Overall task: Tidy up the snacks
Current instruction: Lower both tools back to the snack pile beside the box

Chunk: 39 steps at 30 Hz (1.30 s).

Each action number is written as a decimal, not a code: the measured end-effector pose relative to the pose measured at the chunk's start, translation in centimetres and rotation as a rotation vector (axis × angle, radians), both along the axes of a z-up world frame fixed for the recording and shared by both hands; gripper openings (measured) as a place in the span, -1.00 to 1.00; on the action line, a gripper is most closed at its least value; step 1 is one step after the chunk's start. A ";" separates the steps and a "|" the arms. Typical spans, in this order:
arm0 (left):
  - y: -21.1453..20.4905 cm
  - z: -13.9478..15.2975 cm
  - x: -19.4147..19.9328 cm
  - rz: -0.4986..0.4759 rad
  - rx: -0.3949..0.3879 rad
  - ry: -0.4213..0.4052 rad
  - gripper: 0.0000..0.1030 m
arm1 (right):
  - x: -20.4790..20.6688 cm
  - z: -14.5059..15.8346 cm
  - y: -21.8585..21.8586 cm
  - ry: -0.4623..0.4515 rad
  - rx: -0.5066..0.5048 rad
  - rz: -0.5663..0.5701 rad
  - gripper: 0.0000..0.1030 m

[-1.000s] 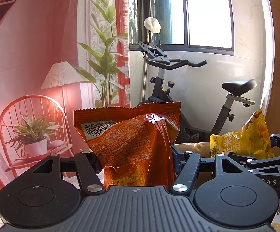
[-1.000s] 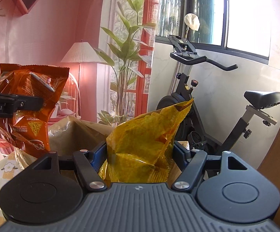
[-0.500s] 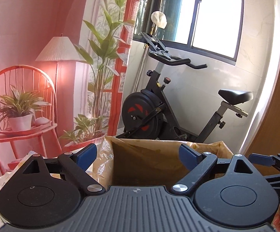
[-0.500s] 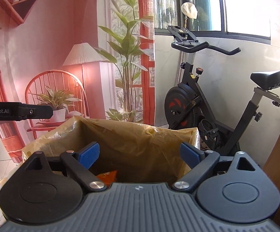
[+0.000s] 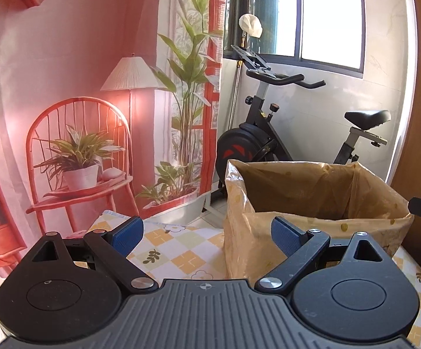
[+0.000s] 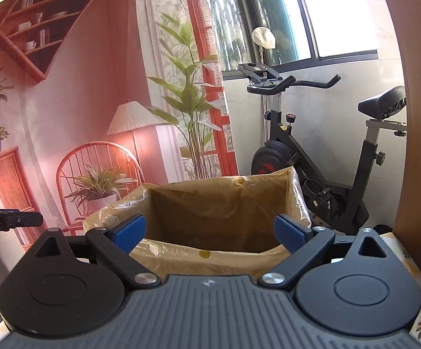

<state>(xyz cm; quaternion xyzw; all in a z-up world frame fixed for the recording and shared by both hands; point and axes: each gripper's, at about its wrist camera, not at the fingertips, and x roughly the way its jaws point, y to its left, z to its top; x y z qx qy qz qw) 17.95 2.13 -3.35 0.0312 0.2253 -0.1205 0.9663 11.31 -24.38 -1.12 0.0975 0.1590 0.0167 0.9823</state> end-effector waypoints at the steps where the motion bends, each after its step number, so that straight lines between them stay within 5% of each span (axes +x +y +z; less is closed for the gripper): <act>1: 0.3 -0.4 -0.4 -0.001 0.011 0.004 0.86 | -0.5 -0.6 0.3 0.003 -0.004 -0.013 0.88; 8: 1.7 -3.4 -1.8 -0.009 -0.039 0.050 0.86 | -3.4 -4.8 2.0 0.023 -0.029 -0.001 0.93; 22: 1.6 -6.9 -1.7 -0.050 -0.033 0.108 0.84 | -3.5 -10.4 2.5 0.170 0.075 -0.109 1.00; 39: 1.2 -9.2 -0.4 -0.047 -0.048 0.159 0.82 | 2.3 -15.9 4.3 0.469 0.080 -0.158 1.00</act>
